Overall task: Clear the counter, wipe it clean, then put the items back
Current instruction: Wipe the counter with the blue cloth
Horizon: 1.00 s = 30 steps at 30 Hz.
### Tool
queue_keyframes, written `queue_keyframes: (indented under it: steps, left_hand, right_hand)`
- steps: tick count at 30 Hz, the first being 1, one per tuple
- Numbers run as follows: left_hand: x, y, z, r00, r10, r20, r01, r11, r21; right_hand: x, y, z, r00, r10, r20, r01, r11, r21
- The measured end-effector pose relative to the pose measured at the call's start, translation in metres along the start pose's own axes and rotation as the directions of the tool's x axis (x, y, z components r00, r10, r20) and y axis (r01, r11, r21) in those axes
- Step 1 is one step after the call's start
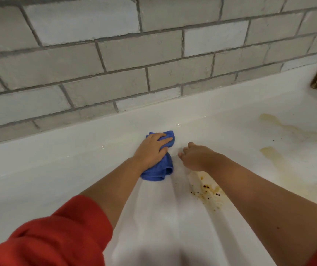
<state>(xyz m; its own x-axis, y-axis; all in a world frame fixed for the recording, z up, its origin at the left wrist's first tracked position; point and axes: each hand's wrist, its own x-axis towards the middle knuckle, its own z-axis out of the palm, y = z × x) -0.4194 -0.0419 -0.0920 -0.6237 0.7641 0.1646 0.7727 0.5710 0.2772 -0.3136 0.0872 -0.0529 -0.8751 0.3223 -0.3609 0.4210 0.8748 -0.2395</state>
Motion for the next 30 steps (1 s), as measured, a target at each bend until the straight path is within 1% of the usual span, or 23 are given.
queue_keyframes:
  steps: [1, 3, 5, 7, 9, 10, 11, 13, 14, 15, 18, 20, 23, 26, 27, 29, 30]
  left_hand:
    - [-0.008, -0.01, -0.004, 0.999, -0.038, -0.018, 0.038, 0.999, -0.012]
    - [-0.021, -0.036, -0.015, 0.988, -0.141, -0.058, 0.142, 0.99, 0.017]
    - [-0.032, -0.058, -0.031, 0.98, -0.19, -0.055, 0.197, 0.966, 0.169]
    - [-0.039, -0.07, -0.05, 0.981, -0.174, -0.084, 0.191, 0.939, 0.285]
    - [-0.042, -0.075, -0.069, 0.974, -0.116, -0.195, 0.177, 0.927, 0.332]
    - [-0.041, -0.077, -0.074, 0.969, -0.096, -0.228, 0.17, 0.928, 0.332]
    - [-0.042, -0.079, -0.077, 0.973, -0.099, -0.208, 0.167, 0.925, 0.341]
    - [-0.048, -0.083, -0.072, 0.979, -0.185, -0.083, 0.198, 0.959, 0.203]
    - [-0.054, -0.085, -0.068, 0.976, -0.213, -0.041, 0.217, 0.969, 0.118]
    - [-0.06, -0.086, -0.064, 0.972, -0.235, -0.03, 0.236, 0.971, 0.047]
    - [-0.069, -0.081, -0.055, 0.964, -0.267, -0.015, 0.267, 0.963, 0.022]
    - [-0.08, -0.068, -0.051, 0.955, -0.291, 0.056, 0.289, 0.956, 0.049]
    - [-0.104, -0.04, -0.044, 0.947, -0.271, 0.172, 0.254, 0.96, 0.116]
    - [-0.138, 0.0, -0.038, 0.951, -0.22, 0.216, 0.192, 0.971, 0.142]
    - [-0.154, 0.016, -0.035, 0.957, -0.177, 0.23, 0.147, 0.979, 0.142]
    - [-0.193, 0.045, -0.029, 0.978, -0.036, 0.207, 0.026, 0.998, 0.053]
    - [-0.211, 0.055, -0.027, 0.982, -0.007, 0.19, 0.005, 1.0, 0.011]
  right_hand:
    - [0.0, 0.002, -0.001, 1.0, -0.004, 0.014, 0.004, 1.0, -0.026]
    - [-0.003, 0.0, -0.001, 1.0, -0.016, 0.022, 0.016, 1.0, -0.006]
    - [-0.005, -0.003, 0.001, 0.999, -0.027, 0.017, 0.027, 0.999, -0.023]
    - [-0.007, -0.005, -0.001, 1.0, -0.017, 0.005, 0.017, 1.0, 0.002]
    - [-0.007, -0.008, -0.002, 1.0, -0.018, -0.004, 0.018, 1.0, -0.003]
    - [-0.007, -0.009, 0.0, 1.0, -0.025, 0.006, 0.025, 0.999, -0.045]
    - [-0.005, -0.009, 0.001, 0.999, -0.042, 0.015, 0.043, 0.995, -0.09]
    - [0.003, -0.005, 0.005, 0.999, -0.044, 0.006, 0.044, 0.992, -0.116]
    - [0.006, -0.005, 0.007, 1.0, -0.03, 0.009, 0.031, 0.993, -0.114]
    - [0.008, -0.004, 0.007, 1.0, -0.021, 0.014, 0.022, 0.993, -0.116]
    - [0.007, -0.003, 0.003, 0.998, -0.037, 0.053, 0.044, 0.99, -0.131]
    - [0.003, -0.005, 0.0, 0.998, -0.03, 0.047, 0.036, 0.991, -0.131]
    - [-0.004, -0.009, -0.001, 0.999, -0.021, 0.033, 0.026, 0.991, -0.132]
    - [-0.01, -0.01, -0.001, 0.999, -0.028, 0.034, 0.032, 0.992, -0.123]
    - [-0.012, -0.011, -0.002, 0.999, -0.026, 0.029, 0.029, 0.992, -0.119]
    - [-0.018, -0.012, -0.003, 0.999, -0.035, 0.02, 0.037, 0.993, -0.114]
    - [-0.021, -0.012, -0.003, 0.999, -0.04, 0.02, 0.042, 0.994, -0.102]
